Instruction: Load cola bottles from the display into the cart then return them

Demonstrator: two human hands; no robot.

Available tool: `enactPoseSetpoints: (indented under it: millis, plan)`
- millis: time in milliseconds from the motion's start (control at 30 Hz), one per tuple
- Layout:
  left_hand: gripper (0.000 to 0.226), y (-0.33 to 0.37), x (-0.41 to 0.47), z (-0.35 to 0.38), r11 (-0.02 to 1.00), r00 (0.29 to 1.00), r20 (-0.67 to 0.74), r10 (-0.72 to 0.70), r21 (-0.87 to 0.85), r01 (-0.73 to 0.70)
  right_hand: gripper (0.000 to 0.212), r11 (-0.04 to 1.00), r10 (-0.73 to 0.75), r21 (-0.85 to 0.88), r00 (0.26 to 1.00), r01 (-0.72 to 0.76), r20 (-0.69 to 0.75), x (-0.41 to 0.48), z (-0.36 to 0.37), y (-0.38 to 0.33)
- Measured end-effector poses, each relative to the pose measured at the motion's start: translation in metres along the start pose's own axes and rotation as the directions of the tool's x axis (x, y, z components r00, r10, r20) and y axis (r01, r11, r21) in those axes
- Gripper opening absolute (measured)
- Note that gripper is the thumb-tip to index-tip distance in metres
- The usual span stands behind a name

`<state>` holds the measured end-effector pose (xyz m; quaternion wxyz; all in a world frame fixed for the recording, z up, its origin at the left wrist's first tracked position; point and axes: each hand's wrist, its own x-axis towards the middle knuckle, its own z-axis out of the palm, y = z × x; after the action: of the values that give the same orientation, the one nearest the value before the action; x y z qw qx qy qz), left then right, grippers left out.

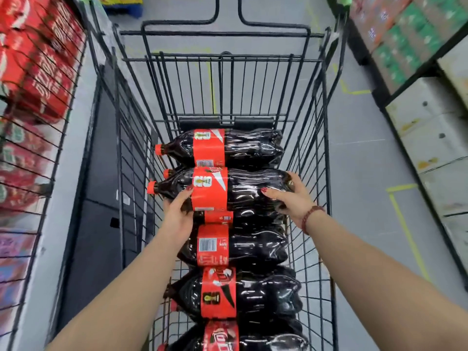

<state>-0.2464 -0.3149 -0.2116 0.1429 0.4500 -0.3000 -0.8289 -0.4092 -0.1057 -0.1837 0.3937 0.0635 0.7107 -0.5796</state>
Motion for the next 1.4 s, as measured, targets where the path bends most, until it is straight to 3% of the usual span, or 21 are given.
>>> enactPoseSetpoints:
  millis: [100,200,467,533,600,800,1033,1200,1400]
  plan:
    - [0.049,0.006,-0.021,0.002,1.000,1.000,0.004,0.027,0.010,-0.027,0.066,1.000,-0.018,0.013,1.000,0.018,0.008,-0.018,-0.002,0.003]
    - [0.058,0.016,-0.044,0.000,0.996,0.995,0.031,0.091,0.016,-0.092,0.068,0.999,-0.029,0.047,0.999,0.028,0.030,-0.039,-0.003,0.002]
    - [0.047,0.038,-0.126,0.014,0.949,0.949,0.049,0.310,0.043,-0.313,0.051,0.980,-0.158,0.141,0.980,0.141,0.119,-0.109,-0.010,-0.021]
    - [0.060,0.043,-0.156,0.015,0.930,0.931,0.048,0.363,0.037,-0.364,0.054,0.973,-0.179,0.174,0.968,0.149,0.175,-0.129,-0.013,-0.025]
    - [0.090,0.046,-0.194,0.016,0.899,0.900,0.065,0.430,0.054,-0.434,0.062,0.965,-0.213,0.202,0.949,0.168,0.231,-0.151,-0.015,-0.030]
    - [0.090,0.036,-0.305,0.019,0.753,0.753,-0.029,0.657,0.002,-0.657,0.064,0.936,-0.333,0.247,0.853,0.249,0.402,-0.221,-0.024,-0.039]
    - [0.087,0.025,-0.434,-0.011,0.540,0.536,-0.232,0.811,-0.053,-0.840,0.056,0.920,-0.383,0.325,0.672,0.217,0.634,-0.305,0.009,-0.048]
    - [0.073,0.021,-0.520,-0.049,0.423,0.384,-0.344,0.857,0.045,-0.905,0.050,0.934,-0.357,0.297,0.539,0.199,0.762,-0.361,0.057,-0.031]
    - [0.071,-0.011,-0.627,-0.113,0.322,0.182,-0.541,0.821,0.175,-0.930,0.043,0.974,-0.220,0.192,0.313,0.119,0.924,-0.440,0.122,0.016]
